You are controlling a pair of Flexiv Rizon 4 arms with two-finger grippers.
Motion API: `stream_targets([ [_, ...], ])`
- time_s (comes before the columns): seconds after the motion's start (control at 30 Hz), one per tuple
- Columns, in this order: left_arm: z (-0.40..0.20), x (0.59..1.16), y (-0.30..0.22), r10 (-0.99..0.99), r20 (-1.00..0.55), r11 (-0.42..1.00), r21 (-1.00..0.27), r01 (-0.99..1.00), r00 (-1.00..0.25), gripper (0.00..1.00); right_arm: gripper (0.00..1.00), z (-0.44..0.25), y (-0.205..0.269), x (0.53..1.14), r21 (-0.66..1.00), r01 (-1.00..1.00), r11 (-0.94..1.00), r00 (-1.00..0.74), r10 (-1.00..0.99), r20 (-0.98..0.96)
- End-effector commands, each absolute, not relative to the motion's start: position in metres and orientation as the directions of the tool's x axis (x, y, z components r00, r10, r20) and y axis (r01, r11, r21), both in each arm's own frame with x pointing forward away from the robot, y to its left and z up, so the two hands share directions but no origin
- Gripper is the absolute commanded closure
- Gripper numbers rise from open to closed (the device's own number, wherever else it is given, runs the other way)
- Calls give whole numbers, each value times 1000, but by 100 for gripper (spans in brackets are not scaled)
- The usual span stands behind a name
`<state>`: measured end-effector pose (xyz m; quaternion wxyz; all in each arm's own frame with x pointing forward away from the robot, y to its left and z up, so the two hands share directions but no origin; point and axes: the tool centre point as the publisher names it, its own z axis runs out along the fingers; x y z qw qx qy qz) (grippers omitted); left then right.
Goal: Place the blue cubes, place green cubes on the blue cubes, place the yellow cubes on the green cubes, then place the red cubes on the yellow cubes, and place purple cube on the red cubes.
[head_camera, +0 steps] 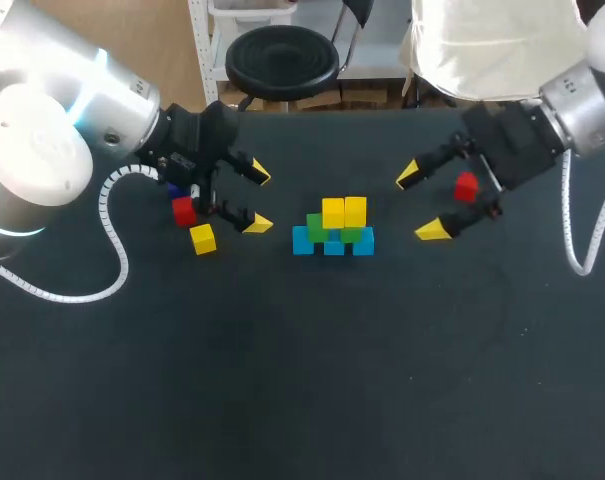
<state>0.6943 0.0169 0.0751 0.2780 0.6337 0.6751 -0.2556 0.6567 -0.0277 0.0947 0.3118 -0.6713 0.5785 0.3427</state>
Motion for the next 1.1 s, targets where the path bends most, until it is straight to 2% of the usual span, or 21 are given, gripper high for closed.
stream_targets([
  [0.03,74,693,18,709,-704,65,11,998,-38,0,0,95,-29,655,-25,-991,-133,96,-562,-822],
  [0.83,74,693,18,709,-704,65,11,998,-38,0,0,107,-51,660,-35,-992,-122,96,-541,-836],
  [0.93,73,700,50,711,-696,180,40,983,-102,0,0,107,-51,660,-35,-992,-122,96,-541,-836],
  [1.1,74,685,87,696,-700,282,58,958,-163,0,0,107,-51,660,-35,-992,-122,96,-541,-836],
])
